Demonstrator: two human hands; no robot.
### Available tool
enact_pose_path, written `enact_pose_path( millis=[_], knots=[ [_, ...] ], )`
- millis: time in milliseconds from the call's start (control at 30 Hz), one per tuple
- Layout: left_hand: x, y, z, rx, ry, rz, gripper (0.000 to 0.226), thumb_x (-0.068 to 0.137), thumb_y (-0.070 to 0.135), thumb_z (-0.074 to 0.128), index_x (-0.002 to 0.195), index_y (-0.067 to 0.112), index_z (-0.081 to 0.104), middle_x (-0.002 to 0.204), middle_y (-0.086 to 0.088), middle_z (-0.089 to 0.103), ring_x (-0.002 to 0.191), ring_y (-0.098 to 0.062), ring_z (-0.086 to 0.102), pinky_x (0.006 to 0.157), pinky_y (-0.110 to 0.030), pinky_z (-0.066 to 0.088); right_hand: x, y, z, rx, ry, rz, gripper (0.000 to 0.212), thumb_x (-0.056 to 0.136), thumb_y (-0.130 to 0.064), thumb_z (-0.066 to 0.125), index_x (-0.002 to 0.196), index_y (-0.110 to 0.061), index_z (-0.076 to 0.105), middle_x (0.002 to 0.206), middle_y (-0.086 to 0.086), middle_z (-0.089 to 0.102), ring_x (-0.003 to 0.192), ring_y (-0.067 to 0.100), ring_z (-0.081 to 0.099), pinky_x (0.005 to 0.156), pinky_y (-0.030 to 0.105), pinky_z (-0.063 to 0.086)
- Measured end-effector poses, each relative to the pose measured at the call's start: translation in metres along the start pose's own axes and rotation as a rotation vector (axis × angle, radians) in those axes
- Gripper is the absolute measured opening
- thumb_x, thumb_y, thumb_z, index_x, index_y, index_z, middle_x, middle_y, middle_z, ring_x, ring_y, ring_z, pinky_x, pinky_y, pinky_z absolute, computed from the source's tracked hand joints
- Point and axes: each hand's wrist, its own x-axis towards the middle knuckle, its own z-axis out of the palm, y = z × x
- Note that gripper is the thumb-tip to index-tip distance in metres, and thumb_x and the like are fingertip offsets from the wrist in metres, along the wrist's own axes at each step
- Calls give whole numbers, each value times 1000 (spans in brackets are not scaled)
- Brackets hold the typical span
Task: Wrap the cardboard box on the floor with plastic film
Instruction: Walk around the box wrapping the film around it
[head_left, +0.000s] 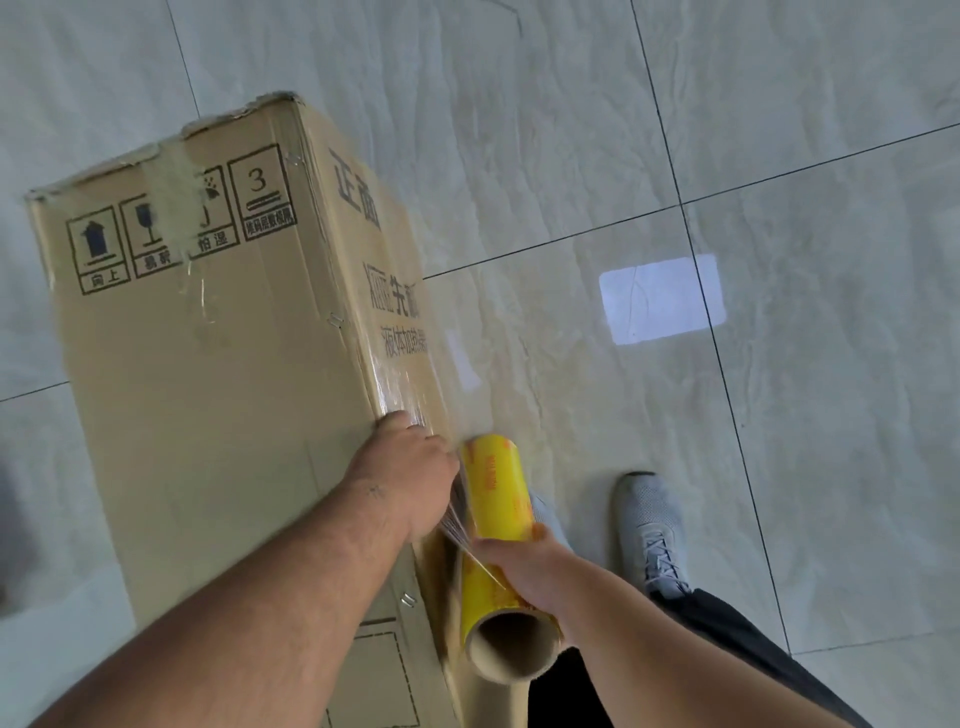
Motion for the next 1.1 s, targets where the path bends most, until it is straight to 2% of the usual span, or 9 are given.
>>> enact_pose_path(
  millis=[133, 233, 333, 500, 567, 667, 800, 967, 1100],
  knots=[
    [-8, 9, 8, -72, 44, -48, 34, 97, 19, 45, 128, 23, 60, 132, 0, 62, 132, -24, 52, 122, -47, 19, -1, 10, -4, -8, 12, 32, 127, 52, -76, 79, 158, -22, 37, 138, 13, 60, 121, 35, 65, 112, 43, 50],
    [-5, 22, 15, -52, 16, -95, 40, 106, 40, 37, 136, 22, 57, 139, -5, 60, 136, -30, 48, 125, -55, 6, 3, 7, 17, -22, 10, 36, 120, 86, -63, 78, 170, -13, 8, 159, 18, 45, 142, 34, 51, 109, 32, 42],
    [3, 27, 26, 131, -65, -142, 58, 104, 58, 34, 146, 23, 55, 149, -13, 50, 140, -37, 40, 123, -64, 0, 11, -2, 34, -133, -23, -46, 131, 91, -75, 63, 167, -7, -19, 167, 17, 34, 154, 33, 37, 127, 39, 30],
    [12, 33, 49, 238, -44, -8, 51, 104, 37, 42, 149, 17, 53, 153, -12, 44, 141, -32, 40, 125, -55, 14, 5, -3, 23, -55, -30, -13, 114, 95, -76, 56, 172, -15, -4, 170, 20, 33, 153, 39, 39, 127, 47, 32],
    [13, 33, 50, 232, -71, 11, 53, 104, 33, 40, 154, 15, 44, 158, -13, 43, 146, -33, 38, 124, -52, 18, 2, 11, 16, 74, -61, 23, 101, 92, -78, 57, 169, -28, 17, 154, 20, 53, 134, 42, 61, 116, 58, 48],
    [12, 37, 48, 226, -98, 15, 51, 107, 38, 34, 155, 20, 40, 159, -14, 45, 148, -33, 38, 122, -52, 19, -1, 38, 16, 520, -201, 95, 89, 78, -70, 82, 142, -15, 53, 111, 22, 80, 94, 40, 82, 94, 62, 63],
    [4, 45, 49, 299, -156, 7, 55, 111, 51, 21, 155, 26, 42, 162, -17, 40, 152, -38, 31, 122, -58, 14, 4, 47, 29, 701, -263, 60, 83, 77, -64, 87, 137, -15, 58, 106, 22, 82, 93, 39, 82, 98, 58, 62],
    [-2, 51, 47, 274, -179, 7, 57, 109, 54, 20, 149, 28, 52, 159, -16, 44, 148, -36, 36, 121, -59, 13, 7, 60, 26, 119, 2, -16, 133, 61, -78, 78, 169, -41, 9, 144, 13, 57, 119, 36, 67, 104, 46, 58],
    [-5, 63, 48, 291, -220, -4, 62, 108, 58, 16, 156, 31, 44, 164, -19, 36, 150, -37, 31, 120, -61, 11, 8, 73, 19, -121, 45, 34, 140, 70, -84, 70, 169, -38, -17, 161, 13, 44, 136, 37, 55, 114, 44, 48]
  ],
)
